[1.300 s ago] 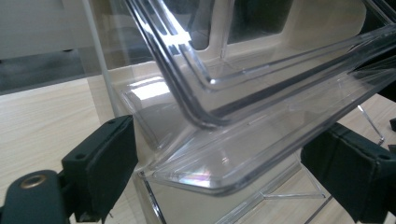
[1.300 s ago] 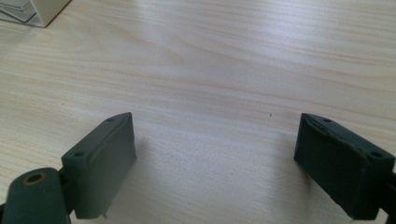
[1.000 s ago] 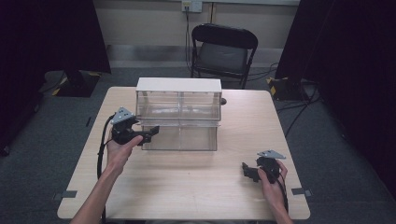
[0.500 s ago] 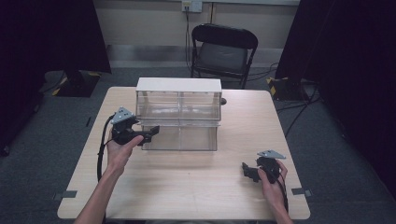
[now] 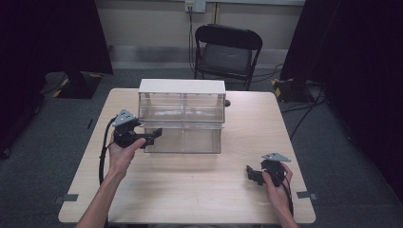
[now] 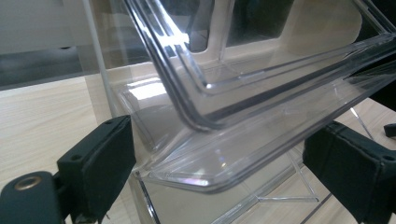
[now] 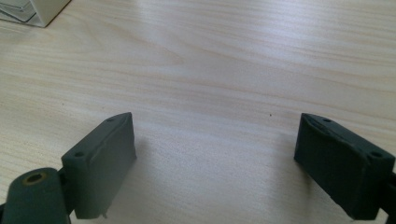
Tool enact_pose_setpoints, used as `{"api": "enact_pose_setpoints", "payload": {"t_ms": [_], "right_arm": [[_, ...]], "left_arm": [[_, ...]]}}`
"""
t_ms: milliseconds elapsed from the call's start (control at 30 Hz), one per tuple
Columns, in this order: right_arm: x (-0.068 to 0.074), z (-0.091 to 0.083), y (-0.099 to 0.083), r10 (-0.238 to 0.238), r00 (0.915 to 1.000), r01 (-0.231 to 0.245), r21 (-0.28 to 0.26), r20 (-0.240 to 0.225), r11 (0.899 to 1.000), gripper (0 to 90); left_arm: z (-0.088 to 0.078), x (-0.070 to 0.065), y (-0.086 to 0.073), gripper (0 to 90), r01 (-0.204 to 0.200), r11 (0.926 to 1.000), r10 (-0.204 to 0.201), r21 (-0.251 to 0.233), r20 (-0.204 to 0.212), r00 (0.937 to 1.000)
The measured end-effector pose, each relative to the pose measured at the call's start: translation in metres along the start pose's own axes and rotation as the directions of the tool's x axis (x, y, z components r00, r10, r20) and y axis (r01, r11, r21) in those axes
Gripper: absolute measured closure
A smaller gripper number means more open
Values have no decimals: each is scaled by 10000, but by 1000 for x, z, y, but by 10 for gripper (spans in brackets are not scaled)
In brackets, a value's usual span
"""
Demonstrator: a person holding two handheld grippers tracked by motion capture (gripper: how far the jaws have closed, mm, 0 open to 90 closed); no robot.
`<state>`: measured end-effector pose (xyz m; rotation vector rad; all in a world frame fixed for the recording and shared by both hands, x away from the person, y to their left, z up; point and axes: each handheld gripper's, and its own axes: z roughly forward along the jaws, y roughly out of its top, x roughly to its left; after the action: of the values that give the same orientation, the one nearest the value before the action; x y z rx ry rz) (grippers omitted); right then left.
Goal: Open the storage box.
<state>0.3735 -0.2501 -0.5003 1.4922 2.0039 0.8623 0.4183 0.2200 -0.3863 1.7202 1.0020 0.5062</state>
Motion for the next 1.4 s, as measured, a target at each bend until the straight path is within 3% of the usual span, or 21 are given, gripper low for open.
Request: {"api": "enact_pose_setpoints", "payload": {"t_ms": [1400], "right_arm": [[0,0,0,0,10000,0,1,2,10000,117]], "left_arm": [[1,1,0,88,-83,9999,83,90,-3,10000]]}}
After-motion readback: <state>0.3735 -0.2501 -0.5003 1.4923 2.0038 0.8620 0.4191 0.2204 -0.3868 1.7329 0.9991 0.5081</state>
